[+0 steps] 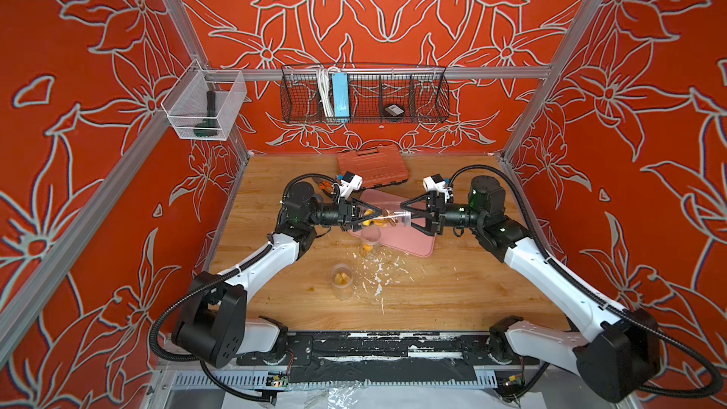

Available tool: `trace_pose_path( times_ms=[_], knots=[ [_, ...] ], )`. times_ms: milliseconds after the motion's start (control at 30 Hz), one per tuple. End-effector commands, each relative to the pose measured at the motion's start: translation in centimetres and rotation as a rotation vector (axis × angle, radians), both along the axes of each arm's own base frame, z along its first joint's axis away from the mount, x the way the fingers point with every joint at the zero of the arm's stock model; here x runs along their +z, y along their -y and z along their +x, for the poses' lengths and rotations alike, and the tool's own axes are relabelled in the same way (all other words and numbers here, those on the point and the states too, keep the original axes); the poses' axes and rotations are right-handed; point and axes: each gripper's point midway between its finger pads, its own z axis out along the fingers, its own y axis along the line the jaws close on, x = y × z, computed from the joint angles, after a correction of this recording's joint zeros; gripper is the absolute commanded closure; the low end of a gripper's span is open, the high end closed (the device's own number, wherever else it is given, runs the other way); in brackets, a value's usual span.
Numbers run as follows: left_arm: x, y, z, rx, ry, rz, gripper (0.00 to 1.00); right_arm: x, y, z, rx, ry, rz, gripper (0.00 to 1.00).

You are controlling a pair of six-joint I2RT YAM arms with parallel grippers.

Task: Pour the cookies out of the jar
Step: Unscrew the lid from the jar.

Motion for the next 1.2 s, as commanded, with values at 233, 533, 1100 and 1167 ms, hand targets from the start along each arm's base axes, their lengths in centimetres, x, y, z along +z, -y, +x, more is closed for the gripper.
trace_pose_path(
  times_ms=[233,533,1100,1167],
  knots=[
    [2.0,0.1,-0.7,-0.026,0.076,-0.023,0.40,1.0,0.0,-0.7,0.038,0.127,0.009,0.40],
    [2.2,0.0,-0.8,-0.027,0.071,-0.029,0.41,2.1,-0.1,-1.2,0.129,0.373,0.007,0.44],
    [2.3,0.1,-0.6,-0.034,0.062,-0.040,0.41,0.9,1.7,0.1,0.140,0.615,-0.069,0.53],
    [2.3,0.1,-0.5,-0.035,0.060,-0.041,0.41,0.8,1.8,0.1,0.124,0.662,-0.089,0.53]
  ],
)
